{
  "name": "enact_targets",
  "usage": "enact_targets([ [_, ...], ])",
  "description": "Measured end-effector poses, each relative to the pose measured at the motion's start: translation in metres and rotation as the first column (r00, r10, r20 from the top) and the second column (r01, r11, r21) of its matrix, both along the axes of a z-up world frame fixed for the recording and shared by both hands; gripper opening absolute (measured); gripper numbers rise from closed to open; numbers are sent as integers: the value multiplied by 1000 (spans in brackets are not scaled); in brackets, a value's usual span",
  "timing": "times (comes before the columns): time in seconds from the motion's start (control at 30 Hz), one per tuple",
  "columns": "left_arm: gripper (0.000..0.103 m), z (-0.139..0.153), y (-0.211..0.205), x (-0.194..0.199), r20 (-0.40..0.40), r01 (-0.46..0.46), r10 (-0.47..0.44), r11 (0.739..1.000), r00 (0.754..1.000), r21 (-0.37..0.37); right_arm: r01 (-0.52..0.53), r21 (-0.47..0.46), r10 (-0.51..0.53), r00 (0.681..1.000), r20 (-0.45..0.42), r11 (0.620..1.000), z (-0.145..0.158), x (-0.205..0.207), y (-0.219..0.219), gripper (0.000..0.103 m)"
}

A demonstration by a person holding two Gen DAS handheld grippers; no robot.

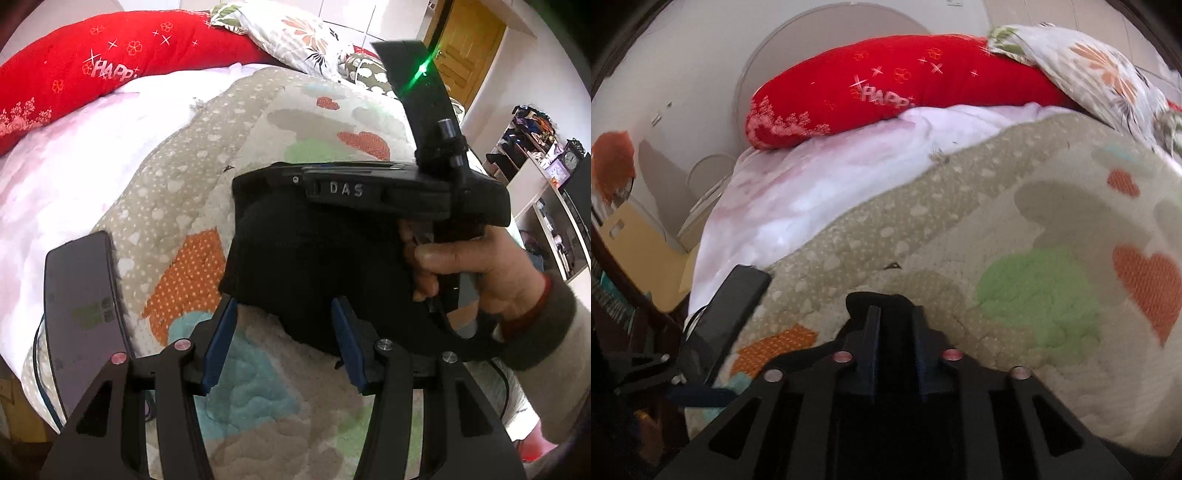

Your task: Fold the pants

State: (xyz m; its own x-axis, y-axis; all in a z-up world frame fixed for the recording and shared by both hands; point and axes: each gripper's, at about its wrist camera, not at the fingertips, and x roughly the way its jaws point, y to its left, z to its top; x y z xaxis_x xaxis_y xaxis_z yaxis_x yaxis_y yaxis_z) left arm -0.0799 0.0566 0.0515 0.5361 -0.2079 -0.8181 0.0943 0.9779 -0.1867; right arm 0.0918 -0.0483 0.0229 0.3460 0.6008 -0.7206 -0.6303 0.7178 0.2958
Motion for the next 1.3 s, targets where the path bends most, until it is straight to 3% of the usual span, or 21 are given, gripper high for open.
enact_targets([
  [0.1, 51, 9, 2, -2, 23, -10, 10, 1000, 1000, -4, 52, 89, -48, 998, -48, 995, 15, 0, -24, 31],
  [0.2, 52, 22, -3, -3, 62, 3, -3, 1000, 998, -8, 99, 119, -104, 994, 37, 988, 53, -19, -65, 34],
  [0.3, 56, 29, -13, 1, 89, 23, -21, 1000, 996, -20, 156, 73, -164, 979, 122, 985, 74, -39, -104, 41],
  [0.4, 59, 27, -24, 8, 106, 34, -32, 999, 994, -16, 263, -36, -252, 951, 181, 964, 76, -52, -141, 46],
  [0.53, 59, 14, -36, 19, 91, 20, -23, 999, 996, 29, 365, -123, -348, 927, 143, 923, 52, -51, -175, 48],
  [0.6, 59, 4, -37, 25, 60, 8, -10, 999, 998, 37, 364, -159, -349, 930, 114, 918, 36, -45, -178, 42],
  [0.63, 59, -2, -36, 26, 49, -5, 2, 999, 999, 50, 356, -187, -342, 934, 104, 916, 27, -41, -178, 18],
  [0.67, 59, -8, -35, 29, 37, -22, 20, 997, 999, 70, 349, -209, -335, 937, 103, 913, 20, -38, -177, 1],
  [0.8, 62, -16, -28, 32, 29, -55, 53, 996, 998, 71, 398, -188, -382, 917, 118, 898, 12, -26, -187, 1],
  [1.03, 69, -22, -30, 39, 27, -73, 70, 992, 997, 104, 417, -128, -415, 909, 44, 900, 2, -7, -199, 1],
  [1.3, 69, -6, -33, 28, 36, -80, 77, 992, 996, 93, 426, -89, -417, 903, 106, 900, 36, -52, -206, 15],
])
